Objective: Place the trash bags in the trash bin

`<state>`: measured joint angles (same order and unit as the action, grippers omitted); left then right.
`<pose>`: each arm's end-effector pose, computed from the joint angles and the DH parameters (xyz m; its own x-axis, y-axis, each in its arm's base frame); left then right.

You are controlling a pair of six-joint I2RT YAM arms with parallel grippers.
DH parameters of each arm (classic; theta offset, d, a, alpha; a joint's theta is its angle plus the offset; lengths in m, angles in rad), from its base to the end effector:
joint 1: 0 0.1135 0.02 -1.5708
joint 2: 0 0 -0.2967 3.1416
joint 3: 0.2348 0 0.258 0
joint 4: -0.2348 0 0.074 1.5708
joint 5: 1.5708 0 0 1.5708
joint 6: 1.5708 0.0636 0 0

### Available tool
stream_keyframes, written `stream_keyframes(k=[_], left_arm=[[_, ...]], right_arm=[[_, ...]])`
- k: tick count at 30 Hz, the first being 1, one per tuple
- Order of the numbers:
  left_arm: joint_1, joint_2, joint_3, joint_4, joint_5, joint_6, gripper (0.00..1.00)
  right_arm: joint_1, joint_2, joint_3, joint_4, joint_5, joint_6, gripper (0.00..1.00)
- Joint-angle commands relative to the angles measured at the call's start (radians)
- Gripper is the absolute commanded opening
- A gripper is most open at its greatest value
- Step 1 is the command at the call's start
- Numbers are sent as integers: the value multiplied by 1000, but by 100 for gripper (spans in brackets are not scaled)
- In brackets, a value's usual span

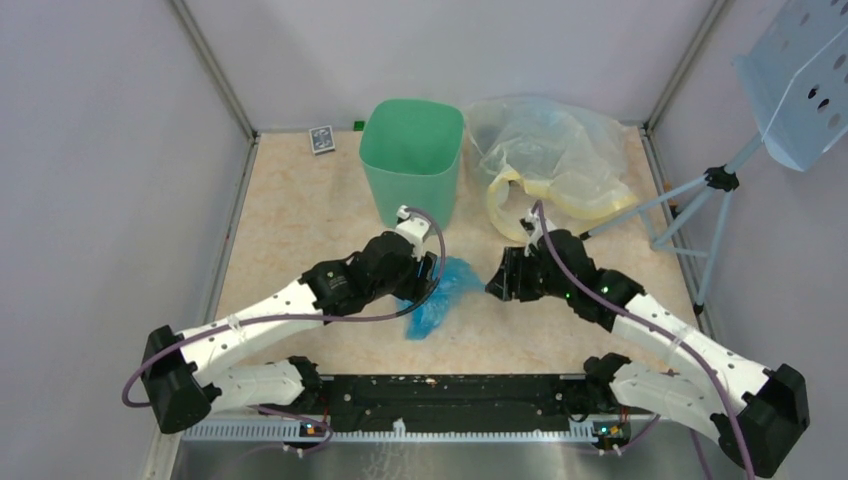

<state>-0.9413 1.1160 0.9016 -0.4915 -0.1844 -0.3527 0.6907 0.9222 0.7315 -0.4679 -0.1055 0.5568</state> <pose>0.1575 -0.1964 0.2967 -0.6045 0.2532 -0.7553 0.5367 0.8301 -0.1513 0.1553 0.1371 0.2773 -0.7692 0.0461 -0.6373 -0.3430 0.8117 0.4727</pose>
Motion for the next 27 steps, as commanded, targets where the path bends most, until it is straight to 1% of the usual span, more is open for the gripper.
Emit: stream_keyframes(k=[1, 3, 8, 9, 10, 13, 17, 21, 22, 24, 25, 27], left_arm=[[9, -31, -24, 75, -48, -26, 63], [11, -18, -25, 79, -65, -9, 59], [14, 27, -37, 115, -61, 21, 59], [15, 39, -39, 123, -57, 23, 60], [16, 50, -42, 134, -56, 23, 59], [20, 86, -50, 164, -59, 20, 55], [33, 141, -47, 201, -28, 30, 54], [46, 209, -27, 201, -13, 42, 52], [49, 223, -23, 202, -13, 43, 49], [55, 246, -12, 201, -8, 48, 35], [57, 256, -6, 200, -8, 52, 27], [59, 270, 6, 191, -12, 54, 6]], right_arm=[[56, -84, -110, 223, 42, 264, 55], [85, -91, -155, 260, 110, 380, 58], [209, -84, -276, 418, 298, 622, 63], [226, -76, -293, 451, 323, 650, 63], [233, -59, -303, 489, 346, 674, 64], [239, -18, -304, 516, 400, 716, 65], [239, 64, -287, 558, 466, 750, 65], [239, 169, -234, 542, 479, 765, 65], [240, 194, -222, 536, 477, 766, 65], [239, 233, -206, 534, 474, 777, 65], [238, 246, -205, 546, 471, 777, 63], [234, 257, -200, 559, 472, 773, 59]])
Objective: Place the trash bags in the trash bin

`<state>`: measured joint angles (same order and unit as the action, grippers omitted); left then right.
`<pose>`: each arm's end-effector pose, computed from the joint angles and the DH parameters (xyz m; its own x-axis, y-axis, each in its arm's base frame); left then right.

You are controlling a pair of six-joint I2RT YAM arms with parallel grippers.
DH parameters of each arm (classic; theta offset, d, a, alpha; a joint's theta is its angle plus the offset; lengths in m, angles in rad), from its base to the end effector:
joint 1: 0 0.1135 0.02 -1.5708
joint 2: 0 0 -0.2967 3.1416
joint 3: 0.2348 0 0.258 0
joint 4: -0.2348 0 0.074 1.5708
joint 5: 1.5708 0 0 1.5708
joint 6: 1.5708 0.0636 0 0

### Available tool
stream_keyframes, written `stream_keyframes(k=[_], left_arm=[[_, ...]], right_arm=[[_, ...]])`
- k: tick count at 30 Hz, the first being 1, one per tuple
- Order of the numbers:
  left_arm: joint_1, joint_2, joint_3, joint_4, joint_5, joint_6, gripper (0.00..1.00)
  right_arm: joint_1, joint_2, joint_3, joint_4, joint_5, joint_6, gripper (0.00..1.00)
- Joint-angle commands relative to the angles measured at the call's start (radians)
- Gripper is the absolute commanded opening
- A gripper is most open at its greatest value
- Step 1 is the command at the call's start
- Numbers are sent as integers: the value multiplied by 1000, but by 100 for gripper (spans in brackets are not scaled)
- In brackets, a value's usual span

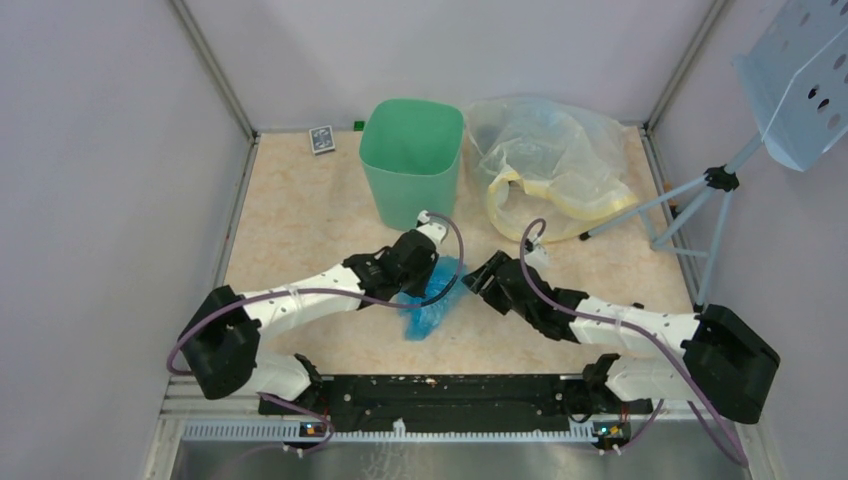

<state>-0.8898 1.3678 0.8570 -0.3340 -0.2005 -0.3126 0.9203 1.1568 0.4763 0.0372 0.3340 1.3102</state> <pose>0.1980 -0.2243 0.2319 -0.6565 0.3316 -0.6775 0.5005 0.8635 -0.0624 0.1624 0.1789 0.1935 -0.6665 0.6315 -0.3962 0.1982 0.6624 0.7224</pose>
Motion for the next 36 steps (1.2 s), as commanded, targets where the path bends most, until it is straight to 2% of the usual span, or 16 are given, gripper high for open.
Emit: stream_keyframes(k=[1, 3, 8, 12, 16, 21, 25, 31, 34, 36], left_arm=[[9, 22, 61, 18, 4, 10, 0], [9, 14, 83, -12, 17, 9, 0], [39, -71, 142, -74, 94, -25, 0], [143, -156, 177, -69, 295, -79, 0], [244, -192, 209, -45, 480, -124, 0], [274, -206, 235, 8, 575, -193, 0], [281, -207, 185, 110, 673, -292, 0], [288, -223, 69, 360, 855, -471, 0], [287, -228, 17, 471, 939, -543, 0], [287, -229, -10, 501, 977, -565, 0]], right_arm=[[0, 23, 61, 55, 31, 7, 58], [-12, 9, 82, 43, 30, -47, 58], [-38, -120, 112, 63, -22, -362, 59], [-73, -250, 91, 48, -120, -486, 56], [-75, -363, 111, -68, -132, -506, 57], [-77, -457, 130, -149, -119, -527, 61], [-77, -493, 110, -129, -197, -604, 59], [-77, -494, 54, -47, -242, -540, 51], [-77, -491, 50, 35, -256, -487, 51], [-77, -492, 52, 43, -234, -443, 56]])
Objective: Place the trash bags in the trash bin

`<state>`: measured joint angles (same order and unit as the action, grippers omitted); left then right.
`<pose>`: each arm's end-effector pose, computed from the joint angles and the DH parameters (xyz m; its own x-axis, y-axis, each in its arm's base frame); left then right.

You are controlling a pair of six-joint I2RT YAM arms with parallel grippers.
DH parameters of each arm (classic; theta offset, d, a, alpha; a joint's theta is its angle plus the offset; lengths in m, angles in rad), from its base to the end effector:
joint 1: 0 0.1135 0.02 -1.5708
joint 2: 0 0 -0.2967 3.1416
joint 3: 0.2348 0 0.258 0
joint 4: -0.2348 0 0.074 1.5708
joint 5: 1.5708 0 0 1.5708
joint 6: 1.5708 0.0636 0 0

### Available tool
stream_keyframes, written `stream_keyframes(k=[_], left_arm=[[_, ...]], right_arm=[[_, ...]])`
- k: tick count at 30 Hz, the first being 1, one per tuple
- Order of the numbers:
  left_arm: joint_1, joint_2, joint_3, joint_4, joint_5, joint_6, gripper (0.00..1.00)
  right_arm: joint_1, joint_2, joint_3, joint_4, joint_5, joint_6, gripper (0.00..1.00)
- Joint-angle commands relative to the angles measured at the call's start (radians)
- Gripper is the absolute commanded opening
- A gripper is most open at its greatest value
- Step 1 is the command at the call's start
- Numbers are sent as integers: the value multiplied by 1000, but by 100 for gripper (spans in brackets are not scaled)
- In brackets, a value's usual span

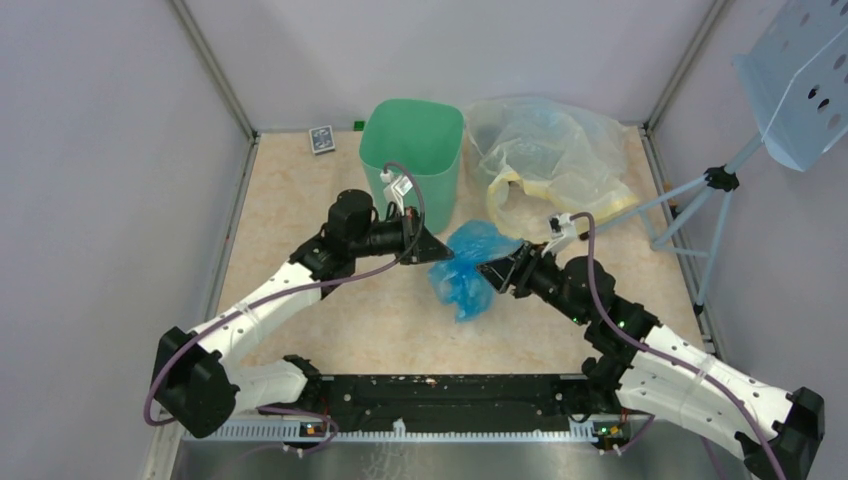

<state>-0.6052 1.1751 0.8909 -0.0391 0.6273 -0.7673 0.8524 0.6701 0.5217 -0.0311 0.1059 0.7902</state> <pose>0.2109 -0.1913 0.3347 -0.8255 -0.1123 -0.5531 0.4796 0.3768 -0.7925 0.1232 0.1307 0.2955 -0.5660 0.4261 -0.7058 -0.3952 0.6112 0.6858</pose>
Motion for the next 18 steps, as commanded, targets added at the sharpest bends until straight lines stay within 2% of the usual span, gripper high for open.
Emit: stream_keyframes(k=[1, 4, 5, 7, 9, 11, 12, 18], left_arm=[[2, -41, -51, 206, 154, -112, 0], [1, -69, -83, 208, 157, -122, 0], [1, -77, -91, 208, 159, -122, 0], [2, -90, -105, 190, 169, -118, 0], [1, -100, -105, 150, 173, -90, 0], [4, -121, -92, 76, 137, -28, 0], [6, -129, -81, 30, 113, 0, 0], [12, -134, -38, -158, -40, 100, 0]], right_arm=[[-9, -5, 7, 112, 9, 93, 57], [-9, -3, 7, 82, 79, 140, 57], [-9, -2, 6, 74, 100, 151, 53], [-9, 2, 8, 59, 129, 165, 39], [-9, 10, 22, 34, 149, 168, 22], [-9, 21, 42, -40, 179, 164, 5], [-9, 26, 52, -72, 195, 154, 0], [-10, 64, 141, -252, 246, 26, 0]])
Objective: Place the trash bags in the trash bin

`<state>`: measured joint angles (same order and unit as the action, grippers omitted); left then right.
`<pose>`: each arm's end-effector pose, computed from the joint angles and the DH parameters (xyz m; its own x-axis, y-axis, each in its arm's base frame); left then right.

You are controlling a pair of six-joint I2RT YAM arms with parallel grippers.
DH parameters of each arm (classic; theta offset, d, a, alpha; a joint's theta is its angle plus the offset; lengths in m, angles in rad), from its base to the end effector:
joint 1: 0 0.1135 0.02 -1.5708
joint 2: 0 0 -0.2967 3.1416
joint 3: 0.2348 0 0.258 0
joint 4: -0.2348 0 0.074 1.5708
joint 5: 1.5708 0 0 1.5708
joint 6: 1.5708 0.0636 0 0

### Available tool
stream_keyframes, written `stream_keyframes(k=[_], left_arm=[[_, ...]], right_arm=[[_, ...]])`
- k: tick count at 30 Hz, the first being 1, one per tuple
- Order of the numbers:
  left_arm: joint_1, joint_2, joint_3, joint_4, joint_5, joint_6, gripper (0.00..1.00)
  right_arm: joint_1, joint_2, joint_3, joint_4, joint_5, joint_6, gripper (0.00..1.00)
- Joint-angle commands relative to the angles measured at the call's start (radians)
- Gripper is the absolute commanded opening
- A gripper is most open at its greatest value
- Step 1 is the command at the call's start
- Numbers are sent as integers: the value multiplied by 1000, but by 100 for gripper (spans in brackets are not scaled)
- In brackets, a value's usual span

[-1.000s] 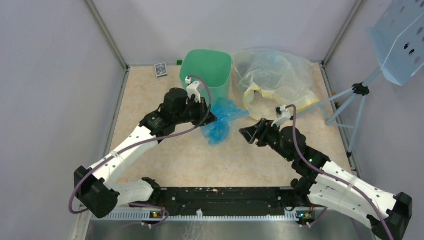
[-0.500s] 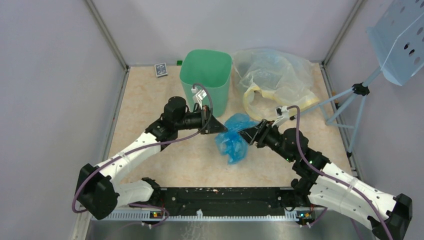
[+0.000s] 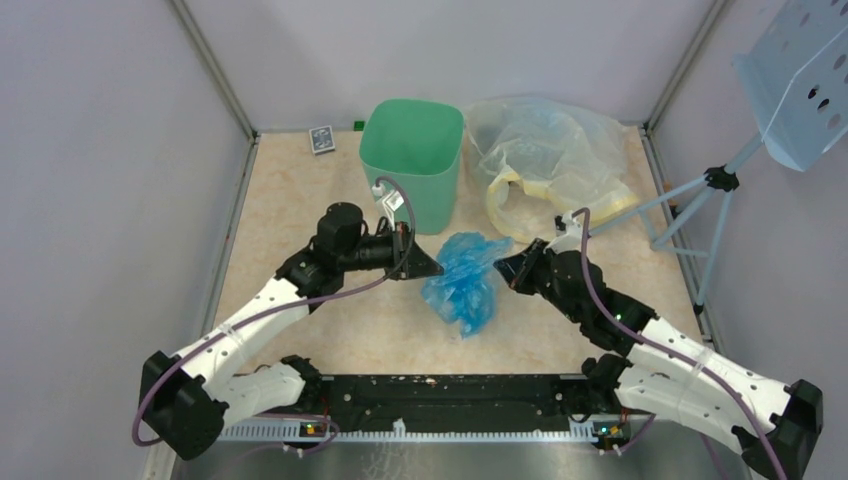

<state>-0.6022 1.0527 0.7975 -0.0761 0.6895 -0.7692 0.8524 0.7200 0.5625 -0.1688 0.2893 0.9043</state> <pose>0.1810 -0.1735 0.3260 -0.8414 -0.0729 -0.5355 0.4837 0.3402 -0.8064 0.1335 0.1251 0.2858 -0.5578 0.5065 -0.6575 -0.1703 0.7055 0.6880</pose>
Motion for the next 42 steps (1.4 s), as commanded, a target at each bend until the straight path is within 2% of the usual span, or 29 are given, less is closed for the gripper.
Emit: stream_keyframes(k=[1, 4, 8, 10, 14, 18, 21, 24, 26, 28, 31, 34, 35, 38, 42], left_arm=[[11, -4, 62, -142, -110, 117, 0], [19, 10, 63, -160, -97, 129, 0], [26, 20, 12, -89, -38, 83, 0], [28, 16, -14, -67, -30, 70, 0], [45, 1, -35, -125, -114, 98, 0], [86, -4, 5, -331, -406, 139, 0], [120, -4, 6, -394, -525, 167, 0], [126, 19, 11, -433, -575, 203, 0], [126, 38, 9, -425, -532, 227, 0], [125, 58, 2, -385, -433, 256, 0], [124, 82, 3, -341, -297, 273, 1], [126, 82, 14, -340, -292, 264, 1], [126, 78, 9, -335, -293, 258, 1], [125, 54, -36, -281, -256, 215, 1], [127, 4, -145, -160, -152, 130, 0]], right_arm=[[-11, 17, 107, -132, 65, -108, 0], [-12, 9, 100, -132, 36, -149, 0], [-12, -10, 45, 5, -147, -201, 0], [-12, -1, 37, 2, -143, -192, 0], [-15, 42, 93, -136, 1, -238, 0], [-36, 81, 178, -295, 226, -306, 0], [-66, 101, 229, -401, 375, -310, 0], [-73, 105, 249, -404, 466, -349, 0], [-73, 100, 253, -364, 465, -394, 0], [-73, 94, 254, -302, 416, -456, 0], [-73, 95, 262, -214, 244, -555, 0], [-73, 133, 292, -216, 106, -539, 23], [-73, 141, 292, -219, 54, -517, 27], [-72, 182, 245, -177, -122, -444, 36], [-72, 267, 179, -40, -295, -293, 41]])
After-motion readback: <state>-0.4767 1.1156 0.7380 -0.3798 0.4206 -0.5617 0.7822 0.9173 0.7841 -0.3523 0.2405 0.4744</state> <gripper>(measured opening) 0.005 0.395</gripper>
